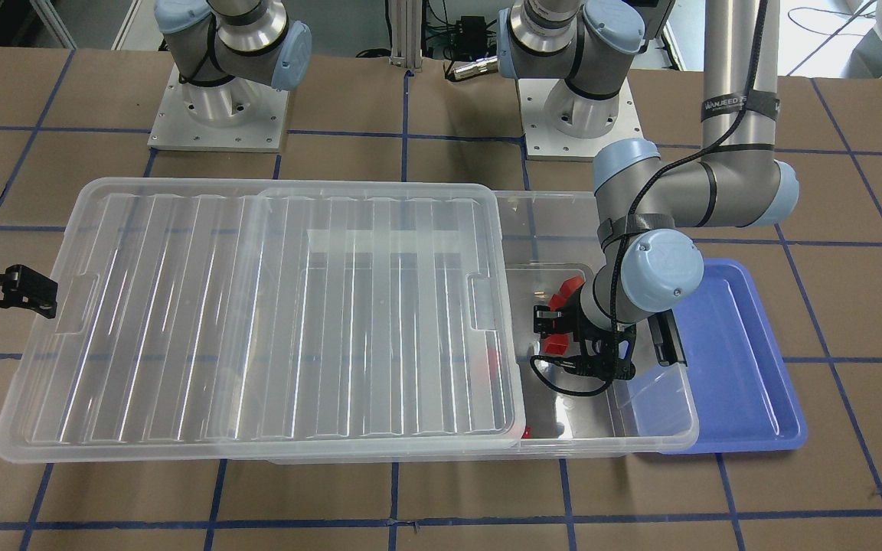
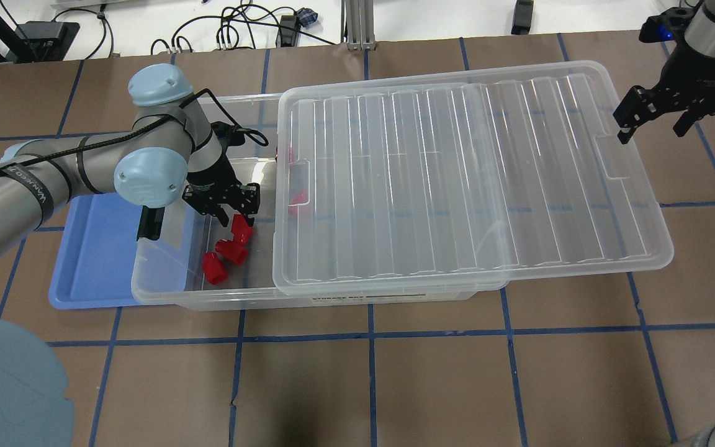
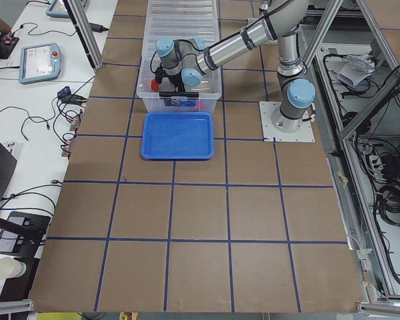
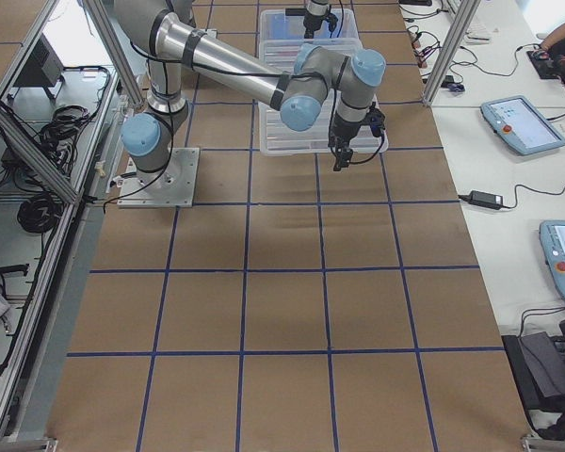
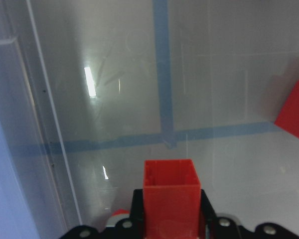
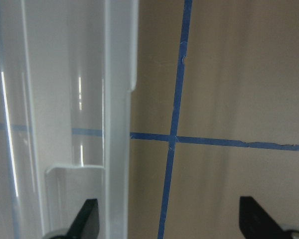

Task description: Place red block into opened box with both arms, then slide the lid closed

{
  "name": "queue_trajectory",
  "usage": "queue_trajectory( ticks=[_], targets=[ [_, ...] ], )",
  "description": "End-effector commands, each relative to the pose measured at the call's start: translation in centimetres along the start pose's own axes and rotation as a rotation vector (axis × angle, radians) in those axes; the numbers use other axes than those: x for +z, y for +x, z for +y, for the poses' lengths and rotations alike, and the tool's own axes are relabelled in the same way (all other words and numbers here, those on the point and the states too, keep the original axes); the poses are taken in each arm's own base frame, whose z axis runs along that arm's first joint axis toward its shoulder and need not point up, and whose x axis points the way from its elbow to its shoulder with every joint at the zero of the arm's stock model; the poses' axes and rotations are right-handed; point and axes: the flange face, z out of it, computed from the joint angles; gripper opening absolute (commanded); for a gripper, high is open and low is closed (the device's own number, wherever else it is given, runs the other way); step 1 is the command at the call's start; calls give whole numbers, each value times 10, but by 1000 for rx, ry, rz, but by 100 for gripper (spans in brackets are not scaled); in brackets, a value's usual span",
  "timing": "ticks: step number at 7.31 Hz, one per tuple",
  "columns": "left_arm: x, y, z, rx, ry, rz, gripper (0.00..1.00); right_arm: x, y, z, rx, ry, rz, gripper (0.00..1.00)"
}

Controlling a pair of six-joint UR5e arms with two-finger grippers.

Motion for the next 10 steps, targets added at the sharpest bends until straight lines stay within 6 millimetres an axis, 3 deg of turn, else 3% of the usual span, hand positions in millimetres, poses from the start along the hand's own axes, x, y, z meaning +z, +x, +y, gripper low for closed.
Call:
queue_trajectory(
  ticks=[1, 2, 6, 7, 9, 10],
  targets=[
    [-10, 0, -5, -13, 21, -7, 87, -52, -6, 21, 9, 19, 10, 100],
    [-31, 0, -6, -11, 51, -16, 88, -66, -7, 25, 10, 29, 25, 100],
    [-117, 15, 8, -1, 20, -28, 92, -60, -9, 33, 7, -11, 13, 100],
    [-152, 18, 17, 2, 24, -44, 100, -56, -9, 32, 7, -19, 9, 100],
    [-241, 24, 46, 4, 56, -85, 100, -52, -5, 29, 10, -19, 14, 100],
    [-273, 36, 64, 20, 90, -95, 100, -50, 1, 29, 15, -19, 20, 100]
  ],
)
